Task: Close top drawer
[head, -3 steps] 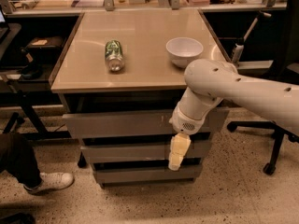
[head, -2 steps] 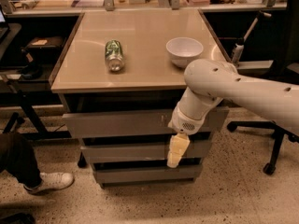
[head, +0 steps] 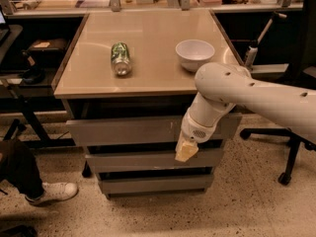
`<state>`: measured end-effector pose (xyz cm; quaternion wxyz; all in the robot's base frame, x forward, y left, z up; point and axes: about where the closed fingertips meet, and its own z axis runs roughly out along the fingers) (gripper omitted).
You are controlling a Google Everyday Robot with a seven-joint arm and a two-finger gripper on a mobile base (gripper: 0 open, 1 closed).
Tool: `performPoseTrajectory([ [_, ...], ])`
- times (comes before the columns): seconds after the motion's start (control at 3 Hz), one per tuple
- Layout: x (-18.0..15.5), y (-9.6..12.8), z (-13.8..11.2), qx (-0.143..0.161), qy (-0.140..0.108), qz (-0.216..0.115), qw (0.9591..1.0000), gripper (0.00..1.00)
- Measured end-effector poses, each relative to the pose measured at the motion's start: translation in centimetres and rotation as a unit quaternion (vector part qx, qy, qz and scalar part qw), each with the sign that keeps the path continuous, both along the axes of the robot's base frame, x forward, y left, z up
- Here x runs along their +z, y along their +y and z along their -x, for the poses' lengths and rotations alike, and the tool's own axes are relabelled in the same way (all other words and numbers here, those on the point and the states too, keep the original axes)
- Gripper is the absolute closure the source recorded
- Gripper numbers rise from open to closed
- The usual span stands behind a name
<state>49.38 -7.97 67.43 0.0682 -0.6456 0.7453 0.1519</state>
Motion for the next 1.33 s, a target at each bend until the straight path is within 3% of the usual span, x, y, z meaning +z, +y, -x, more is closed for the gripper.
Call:
performPoseTrajectory([
  [0.33, -0.2, 0.2, -0.3, 0.003, 0.002, 0.000, 1.0000, 0.85],
  [0.67, -0.6, 0.8, -1.8, 0.005, -0.003, 0.007, 1.0000, 1.00],
  [1.33, 0.0, 2.2, -6.4, 0.018, -0.037, 0.034, 0.9986, 1.00],
])
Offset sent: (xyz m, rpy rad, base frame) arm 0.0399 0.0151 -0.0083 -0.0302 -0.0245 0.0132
